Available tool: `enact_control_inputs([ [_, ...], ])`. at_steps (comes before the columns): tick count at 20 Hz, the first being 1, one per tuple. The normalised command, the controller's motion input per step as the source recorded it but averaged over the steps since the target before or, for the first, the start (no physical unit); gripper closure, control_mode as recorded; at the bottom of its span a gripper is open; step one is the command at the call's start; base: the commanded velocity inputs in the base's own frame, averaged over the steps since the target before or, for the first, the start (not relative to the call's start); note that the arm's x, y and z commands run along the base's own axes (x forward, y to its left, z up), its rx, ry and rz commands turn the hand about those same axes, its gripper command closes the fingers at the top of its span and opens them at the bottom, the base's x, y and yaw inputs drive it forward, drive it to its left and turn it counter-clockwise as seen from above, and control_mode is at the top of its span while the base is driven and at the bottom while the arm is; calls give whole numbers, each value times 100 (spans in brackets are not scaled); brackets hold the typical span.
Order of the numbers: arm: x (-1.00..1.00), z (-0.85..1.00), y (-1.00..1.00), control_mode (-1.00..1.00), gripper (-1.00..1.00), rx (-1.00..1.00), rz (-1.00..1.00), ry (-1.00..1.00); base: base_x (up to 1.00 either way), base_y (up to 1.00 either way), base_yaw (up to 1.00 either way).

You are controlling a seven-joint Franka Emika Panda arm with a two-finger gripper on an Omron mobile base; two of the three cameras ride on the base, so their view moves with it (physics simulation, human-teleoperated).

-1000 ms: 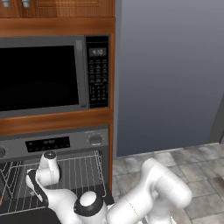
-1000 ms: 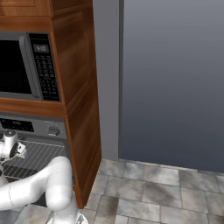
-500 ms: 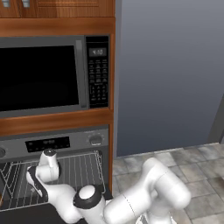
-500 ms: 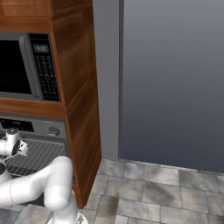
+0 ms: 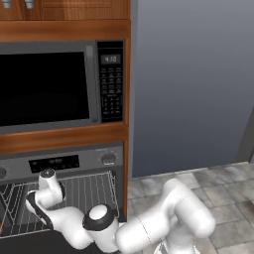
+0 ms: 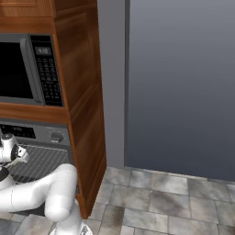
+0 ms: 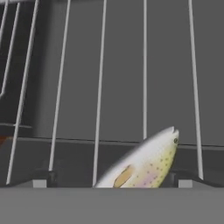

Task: Take the fish from the oven and place it on the plate on the counter.

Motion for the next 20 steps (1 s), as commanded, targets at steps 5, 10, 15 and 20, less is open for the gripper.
enact_control_inputs([
  [5,-19,-82,14,-100,-100,-8,0,0,0,0,0],
  [10,-9,-88,18,-100,-100,0,0,0,0,0,0],
  [15,-6,-73,28,-100,100,0,0,2,0,0,0],
  [20,-1,-55,22,-100,100,0,0,9,0,0,0],
])
